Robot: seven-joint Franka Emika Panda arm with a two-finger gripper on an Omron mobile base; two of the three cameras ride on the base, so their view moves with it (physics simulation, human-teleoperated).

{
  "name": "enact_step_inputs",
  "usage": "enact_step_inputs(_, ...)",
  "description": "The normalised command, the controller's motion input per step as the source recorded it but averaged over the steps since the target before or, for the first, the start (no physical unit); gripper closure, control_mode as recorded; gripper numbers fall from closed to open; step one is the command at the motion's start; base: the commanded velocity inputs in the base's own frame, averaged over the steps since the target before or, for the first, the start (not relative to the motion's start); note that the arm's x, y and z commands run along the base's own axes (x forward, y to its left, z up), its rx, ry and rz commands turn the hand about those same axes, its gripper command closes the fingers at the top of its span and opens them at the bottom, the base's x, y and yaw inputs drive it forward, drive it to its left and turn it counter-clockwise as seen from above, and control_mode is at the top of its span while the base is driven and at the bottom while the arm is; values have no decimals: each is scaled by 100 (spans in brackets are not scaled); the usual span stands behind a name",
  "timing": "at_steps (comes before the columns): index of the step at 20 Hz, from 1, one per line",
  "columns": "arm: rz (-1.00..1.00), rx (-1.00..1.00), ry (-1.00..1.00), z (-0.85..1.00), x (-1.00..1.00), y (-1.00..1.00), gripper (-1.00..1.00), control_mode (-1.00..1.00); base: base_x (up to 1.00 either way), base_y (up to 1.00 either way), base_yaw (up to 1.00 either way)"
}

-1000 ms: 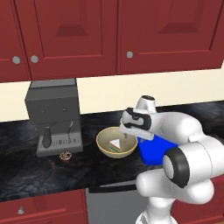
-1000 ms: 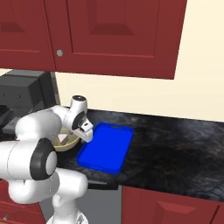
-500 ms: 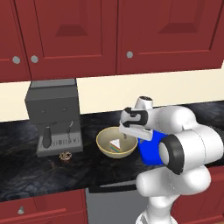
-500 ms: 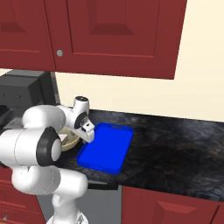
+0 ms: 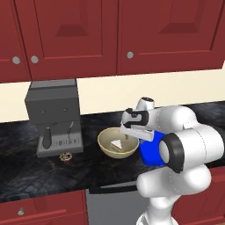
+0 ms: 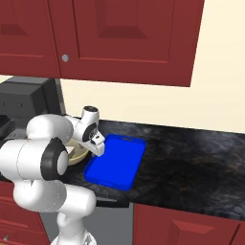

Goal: Place the bowl with cake and the cupcake onto the tray.

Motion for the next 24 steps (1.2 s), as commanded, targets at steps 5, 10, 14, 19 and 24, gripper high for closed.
enact_step_inputs(5,0,0,0,0,0,0,100,-100,0,0,0)
enact_step_inputs(10,0,0,0,0,0,0,100,-100,0,0,0)
enact_step_inputs(14,0,0,0,16,0,0,100,-100,0,0,0)
enact_step_inputs(19,0,1,0,39,2,-2,100,-100,0,0,0)
enact_step_inputs(24,-3,9,0,30,17,-23,100,-100,0,0,0)
